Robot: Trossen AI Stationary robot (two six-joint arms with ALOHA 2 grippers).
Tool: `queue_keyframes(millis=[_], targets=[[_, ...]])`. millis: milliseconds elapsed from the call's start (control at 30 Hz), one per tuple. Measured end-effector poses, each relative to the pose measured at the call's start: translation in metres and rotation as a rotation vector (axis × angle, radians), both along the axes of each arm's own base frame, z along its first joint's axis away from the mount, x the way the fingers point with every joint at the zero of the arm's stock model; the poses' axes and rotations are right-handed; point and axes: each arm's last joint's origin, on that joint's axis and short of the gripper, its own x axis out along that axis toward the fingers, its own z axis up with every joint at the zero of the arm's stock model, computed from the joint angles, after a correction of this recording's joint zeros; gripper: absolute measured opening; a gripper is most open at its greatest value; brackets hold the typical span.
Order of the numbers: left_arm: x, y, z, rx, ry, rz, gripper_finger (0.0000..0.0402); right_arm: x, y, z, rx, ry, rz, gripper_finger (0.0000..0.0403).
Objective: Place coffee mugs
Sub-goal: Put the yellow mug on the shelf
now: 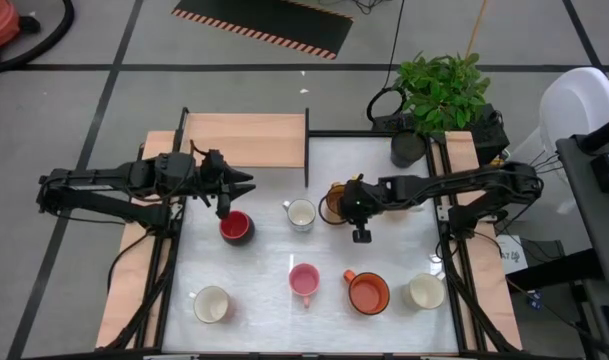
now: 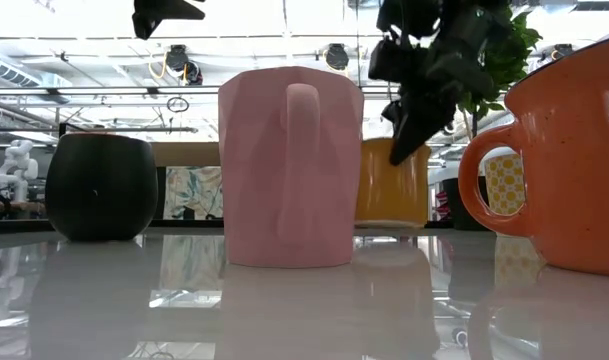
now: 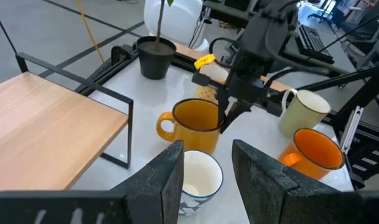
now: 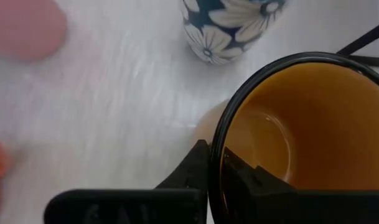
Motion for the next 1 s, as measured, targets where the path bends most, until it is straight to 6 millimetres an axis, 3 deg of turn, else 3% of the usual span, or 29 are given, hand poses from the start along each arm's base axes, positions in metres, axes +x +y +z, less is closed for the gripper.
queue_keyframes(millis=[533,1000], targets=[[0.001,0.0,0.004,0.004,-0.038,-0.001,0.0141,0.018,0.009,0.067,0.018,-0.099,-0.009,0.0005],[0.001,-0.001,0.023,-0.003,-0.056,-0.023,0.0145,0.023,0.017,0.121,-0.013,-0.206,-0.033,0.0005]])
